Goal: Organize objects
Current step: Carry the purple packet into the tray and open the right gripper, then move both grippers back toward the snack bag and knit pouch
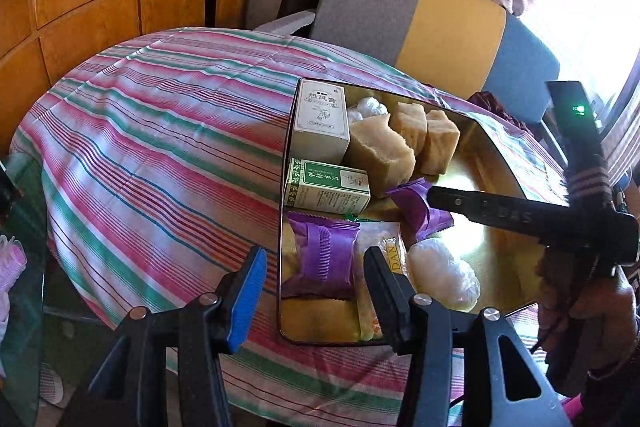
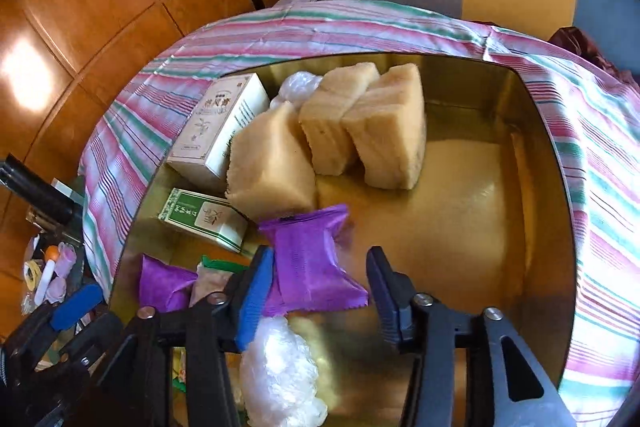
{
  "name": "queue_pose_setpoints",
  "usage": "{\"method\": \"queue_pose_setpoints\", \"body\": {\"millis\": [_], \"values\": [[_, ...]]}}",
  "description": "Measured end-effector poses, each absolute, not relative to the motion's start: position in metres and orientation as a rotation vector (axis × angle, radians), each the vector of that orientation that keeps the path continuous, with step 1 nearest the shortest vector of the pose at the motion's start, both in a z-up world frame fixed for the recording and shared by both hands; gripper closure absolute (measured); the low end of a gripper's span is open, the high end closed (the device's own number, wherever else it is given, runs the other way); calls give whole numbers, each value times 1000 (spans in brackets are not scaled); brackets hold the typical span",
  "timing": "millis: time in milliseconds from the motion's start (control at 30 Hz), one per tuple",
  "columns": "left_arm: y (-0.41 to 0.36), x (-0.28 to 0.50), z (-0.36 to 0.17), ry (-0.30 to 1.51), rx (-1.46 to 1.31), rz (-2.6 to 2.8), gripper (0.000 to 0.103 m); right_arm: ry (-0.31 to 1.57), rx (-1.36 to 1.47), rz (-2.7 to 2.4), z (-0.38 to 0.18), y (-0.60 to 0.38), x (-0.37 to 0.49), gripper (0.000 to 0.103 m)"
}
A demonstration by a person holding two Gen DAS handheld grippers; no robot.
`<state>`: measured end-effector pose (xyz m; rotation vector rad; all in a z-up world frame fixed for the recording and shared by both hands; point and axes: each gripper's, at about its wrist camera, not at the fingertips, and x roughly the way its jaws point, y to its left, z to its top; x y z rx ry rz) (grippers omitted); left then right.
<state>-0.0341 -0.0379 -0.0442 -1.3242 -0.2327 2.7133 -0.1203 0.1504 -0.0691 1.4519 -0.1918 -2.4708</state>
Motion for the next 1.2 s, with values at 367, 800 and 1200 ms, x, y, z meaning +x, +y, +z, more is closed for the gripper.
{"method": "queue_pose_setpoints", "body": {"millis": [367,800,1200], "values": [[-18,-25,-28,-150,-1247,2699,52,-165,1373,-2553,-45,172,-86,40],[37,-13,-14,30,-1162,2591,52,-206,1341,-2736,-18,263,-33,31],[109,-6,-5,199,-1083,2451,52,-416,1408,-3014,-4,414,6,26]]}}
